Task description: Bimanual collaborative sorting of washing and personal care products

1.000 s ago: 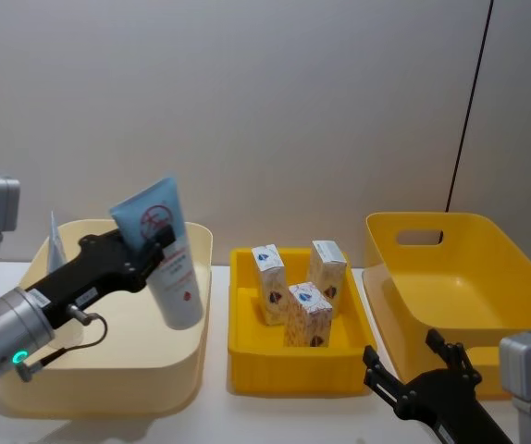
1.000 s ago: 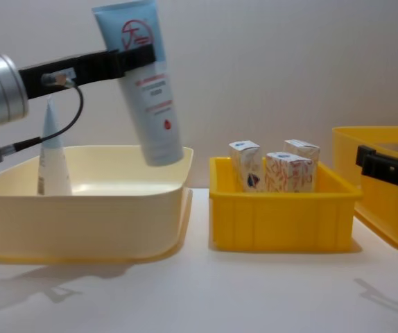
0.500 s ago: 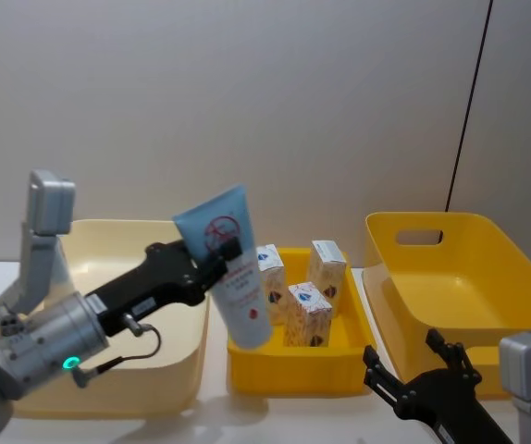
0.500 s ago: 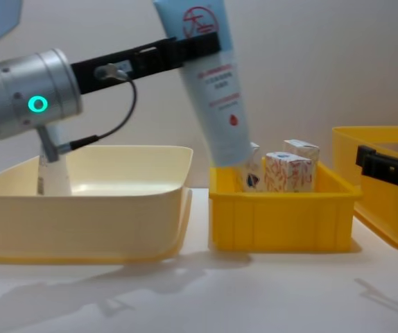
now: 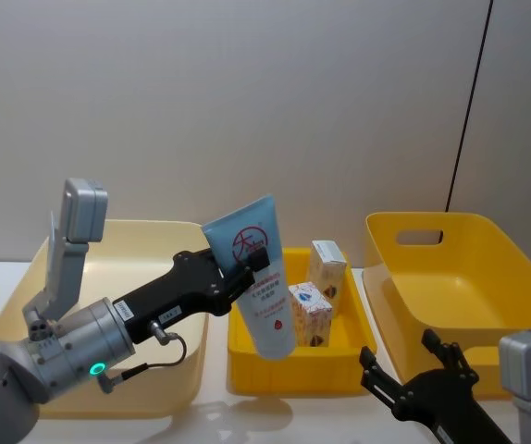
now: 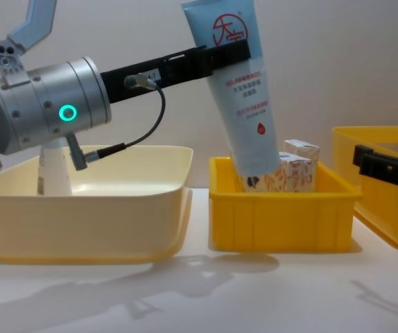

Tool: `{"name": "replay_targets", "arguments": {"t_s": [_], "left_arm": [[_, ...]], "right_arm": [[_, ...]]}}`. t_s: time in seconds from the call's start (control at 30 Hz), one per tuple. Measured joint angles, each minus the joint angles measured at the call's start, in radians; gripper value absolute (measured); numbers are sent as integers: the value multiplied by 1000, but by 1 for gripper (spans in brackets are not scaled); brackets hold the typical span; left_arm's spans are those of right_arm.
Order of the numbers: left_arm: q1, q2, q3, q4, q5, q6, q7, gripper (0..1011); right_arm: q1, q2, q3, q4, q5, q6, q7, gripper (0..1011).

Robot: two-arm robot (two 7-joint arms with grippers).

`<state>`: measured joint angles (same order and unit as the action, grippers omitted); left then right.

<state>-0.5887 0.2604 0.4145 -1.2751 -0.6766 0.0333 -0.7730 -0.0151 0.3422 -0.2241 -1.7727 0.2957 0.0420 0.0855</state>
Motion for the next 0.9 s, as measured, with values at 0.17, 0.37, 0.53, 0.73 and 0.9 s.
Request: {"name": "replay_targets", "arguments": {"t_s": [0.17,0.37,0.53,0.73,0.9], "left_arm": [[-3,-4,6,4,1,-4,-2,225],[-6,-8,12,9,3,-7,-4,225],[-7,-10,15,11,4,-8,-4,225],[-8,-11,17,12,4,-10,-5,225],[-8,-11,19,13,5,-10,-6,224]], "right_arm": [[3,11,1,-13,24,23,38,1001],[18,22,-2,-28,55,63,81,1001],[42,29,-18,-37,70,104,111,1001],[76,31,-49,-36,53,131,121,1001],[108,22,-81,-21,11,137,118,1001]]}}
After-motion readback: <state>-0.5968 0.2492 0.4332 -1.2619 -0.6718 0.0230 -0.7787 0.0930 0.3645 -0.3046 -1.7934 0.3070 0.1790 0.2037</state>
